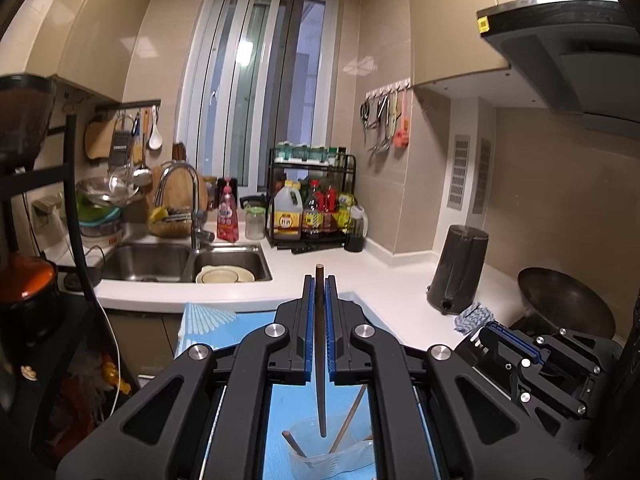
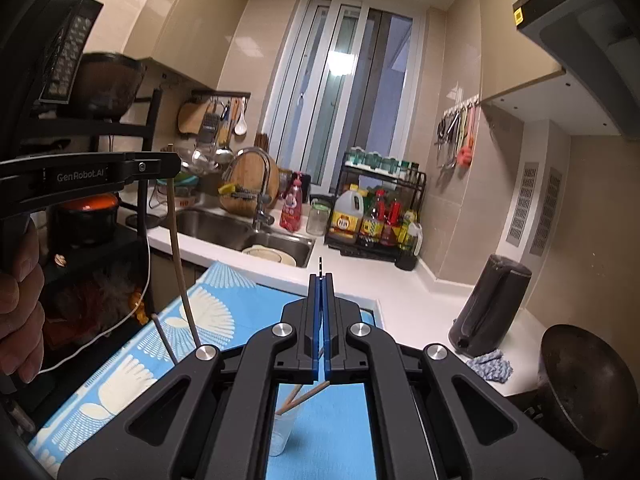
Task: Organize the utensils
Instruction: 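Lower the chopstick and fork into the container and open both tools, then move both open tools back down to the remaining wooden chopsticks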
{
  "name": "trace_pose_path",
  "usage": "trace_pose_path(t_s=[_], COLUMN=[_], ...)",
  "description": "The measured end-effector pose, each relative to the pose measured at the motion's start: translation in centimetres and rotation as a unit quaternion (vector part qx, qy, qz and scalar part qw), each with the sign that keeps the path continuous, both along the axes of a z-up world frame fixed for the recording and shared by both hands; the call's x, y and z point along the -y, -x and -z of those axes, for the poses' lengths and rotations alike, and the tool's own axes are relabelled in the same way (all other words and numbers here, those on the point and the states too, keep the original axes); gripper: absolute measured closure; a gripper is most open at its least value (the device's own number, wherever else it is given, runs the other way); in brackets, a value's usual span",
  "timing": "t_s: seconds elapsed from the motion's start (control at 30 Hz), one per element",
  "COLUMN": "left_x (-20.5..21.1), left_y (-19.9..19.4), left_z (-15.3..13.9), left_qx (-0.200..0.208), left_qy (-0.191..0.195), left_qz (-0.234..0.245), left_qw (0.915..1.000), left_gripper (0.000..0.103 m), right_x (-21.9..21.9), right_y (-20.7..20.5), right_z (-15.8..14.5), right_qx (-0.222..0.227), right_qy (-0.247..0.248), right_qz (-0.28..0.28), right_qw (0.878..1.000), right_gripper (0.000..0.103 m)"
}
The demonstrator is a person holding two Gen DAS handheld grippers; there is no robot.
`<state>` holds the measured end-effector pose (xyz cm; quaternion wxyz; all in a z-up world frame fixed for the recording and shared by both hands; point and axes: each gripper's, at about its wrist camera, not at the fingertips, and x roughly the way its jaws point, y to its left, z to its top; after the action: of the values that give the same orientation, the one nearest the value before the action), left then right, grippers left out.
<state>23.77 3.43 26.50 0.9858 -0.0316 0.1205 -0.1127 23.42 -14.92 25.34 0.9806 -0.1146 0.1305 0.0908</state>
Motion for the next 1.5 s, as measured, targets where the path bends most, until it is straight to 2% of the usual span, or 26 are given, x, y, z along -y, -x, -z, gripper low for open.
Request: trace_pose_path(t_s=[0.23, 0.33, 0.4, 0.43, 0.47, 0.53, 0.77, 0.97, 1.17, 1.23, 1.27, 1.5], left_x=[1.2, 1.3, 1.1, 1.0, 1.0, 1.0, 1.2, 1.1, 0.7, 0.6, 0.6, 0.4], left_y=[-3.0, -3.2, -2.9, -2.7, -2.4, -1.7, 2.3, 5.7, 9.5, 11.0, 11.7, 15.8], left_z=[7.3, 9.3, 9.7, 9.8, 9.7, 9.2, 6.6, 6.5, 8.4, 9.5, 10.0, 15.2], left_qx=[-0.069, -0.092, -0.097, -0.098, -0.097, -0.086, -0.033, -0.023, -0.025, -0.029, -0.031, -0.063], left_qy=[-0.022, -0.024, -0.02, -0.019, -0.019, -0.023, -0.024, -0.014, -0.013, -0.02, -0.024, -0.027], left_qz=[-0.001, 0.004, 0.006, 0.008, 0.01, 0.008, 0.008, 0.01, 0.004, 0.007, 0.006, 0.001], left_qw=[0.9974, 0.9954, 0.9951, 0.9949, 0.9951, 0.996, 0.9991, 0.9996, 0.9996, 0.9993, 0.9992, 0.9977], left_gripper=[0.098, 0.098, 0.095, 0.085, 0.073, 0.068, 0.064, 0.064, 0.064, 0.064, 0.064, 0.064], right_x=[-1.0, -1.5, -1.6, -1.5, -1.3, -1.1, -0.5, 0.4, 1.3, 1.7, 1.8, 3.3], right_y=[-1.7, -2.0, -1.9, -1.7, -1.4, -1.0, 2.1, 5.8, 9.7, 11.1, 11.7, 15.1], right_z=[5.5, 7.2, 7.7, 7.7, 7.5, 7.2, 5.2, 4.5, 5.4, 6.2, 6.7, 12.3], right_qx=[-0.034, -0.058, -0.064, -0.064, -0.061, -0.06, -0.037, -0.018, -0.014, -0.02, -0.024, -0.082], right_qy=[0.014, 0.02, 0.022, 0.02, 0.017, 0.015, 0.005, -0.006, -0.016, -0.025, -0.029, -0.058], right_qz=[0.003, -0.002, 0.0, 0.001, 0.003, 0.007, 0.004, -0.002, -0.007, -0.016, -0.021, -0.028], right_qw=[0.999, 0.998, 0.998, 0.998, 0.998, 0.998, 0.999, 1.0, 1.0, 0.999, 0.999, 0.995], right_gripper=[0.102, 0.101, 0.095, 0.091, 0.083, 0.078, 0.076, 0.075, 0.075, 0.071, 0.068, 0.067])
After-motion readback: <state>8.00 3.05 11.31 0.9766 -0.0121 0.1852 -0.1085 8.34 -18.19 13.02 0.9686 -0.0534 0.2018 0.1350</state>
